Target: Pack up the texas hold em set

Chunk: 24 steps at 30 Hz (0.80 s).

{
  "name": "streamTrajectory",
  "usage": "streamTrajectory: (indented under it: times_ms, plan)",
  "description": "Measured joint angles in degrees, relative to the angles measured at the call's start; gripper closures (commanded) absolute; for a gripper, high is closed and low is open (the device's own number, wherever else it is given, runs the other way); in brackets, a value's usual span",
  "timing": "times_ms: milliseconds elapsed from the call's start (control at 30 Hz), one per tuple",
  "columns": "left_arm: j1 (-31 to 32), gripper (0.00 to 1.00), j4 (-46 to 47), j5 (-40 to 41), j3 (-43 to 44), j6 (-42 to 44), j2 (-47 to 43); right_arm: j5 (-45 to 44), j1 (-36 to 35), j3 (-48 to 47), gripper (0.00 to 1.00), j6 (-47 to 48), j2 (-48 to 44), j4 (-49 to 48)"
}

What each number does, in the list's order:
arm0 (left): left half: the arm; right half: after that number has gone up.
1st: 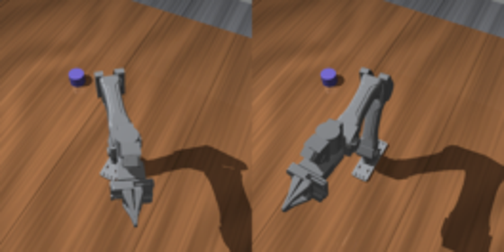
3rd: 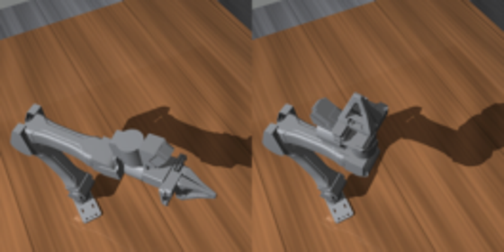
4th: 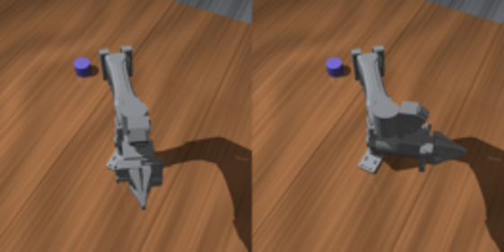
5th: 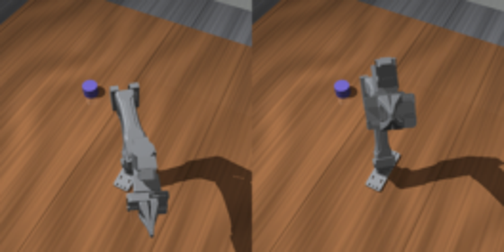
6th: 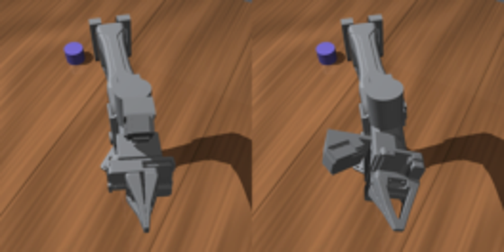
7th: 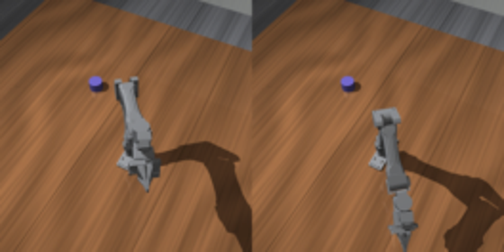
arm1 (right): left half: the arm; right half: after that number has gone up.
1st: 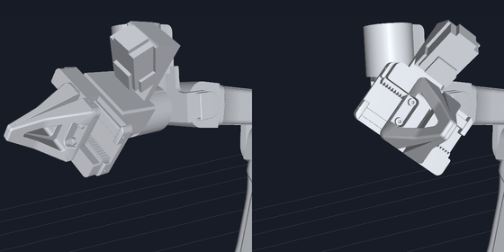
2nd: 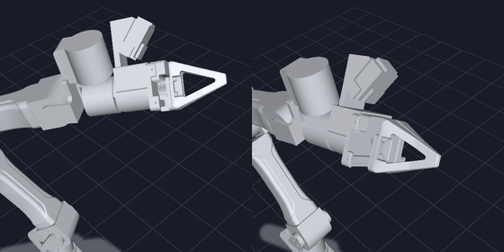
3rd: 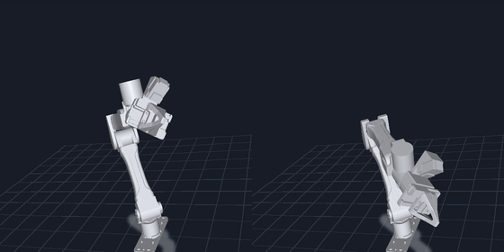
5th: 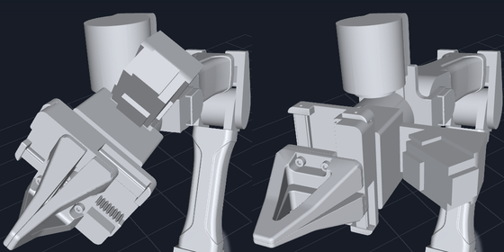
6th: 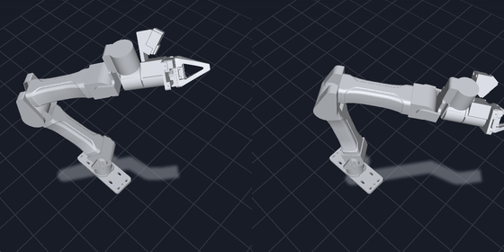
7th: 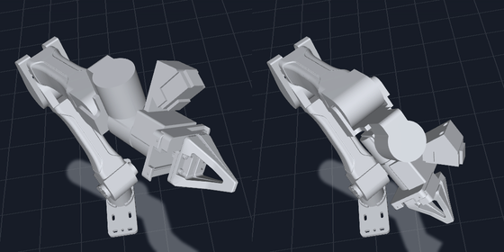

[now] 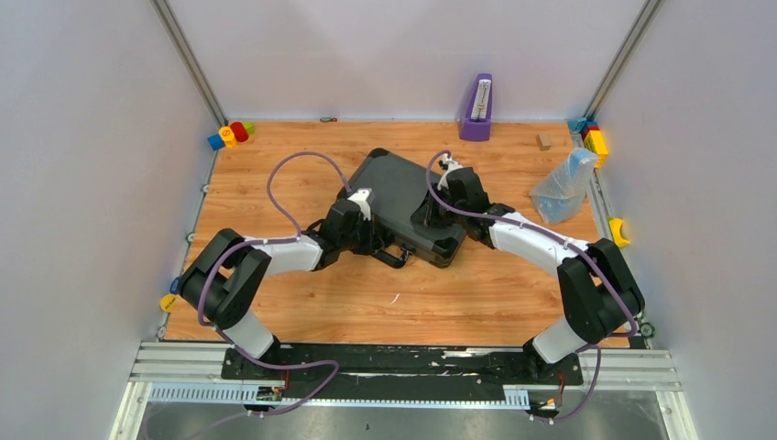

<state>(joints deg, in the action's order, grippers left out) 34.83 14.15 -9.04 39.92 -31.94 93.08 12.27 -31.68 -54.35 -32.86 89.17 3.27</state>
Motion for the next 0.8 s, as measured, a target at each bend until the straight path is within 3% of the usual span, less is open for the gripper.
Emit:
streamTrajectory:
  times_ms: [200, 533, 800]
  plan:
    - [2.21, 1.0, 2.58, 3.74, -0.02, 2.69, 0.87, -0.85, 0.02, 0.0, 1.0, 0.13, 0.07, -0.42]
    - [3.32, 1.0, 15.41, 6.08, -3.37, 4.9, 3.61, -1.31, 0.07, -0.02, 1.0, 0.2, 0.52, -1.4]
    - [3.78, 1.0, 17.07, 9.16, -4.87, 5.79, 2.43, -1.51, 0.11, -0.02, 1.0, 0.2, 0.52, -1.51]
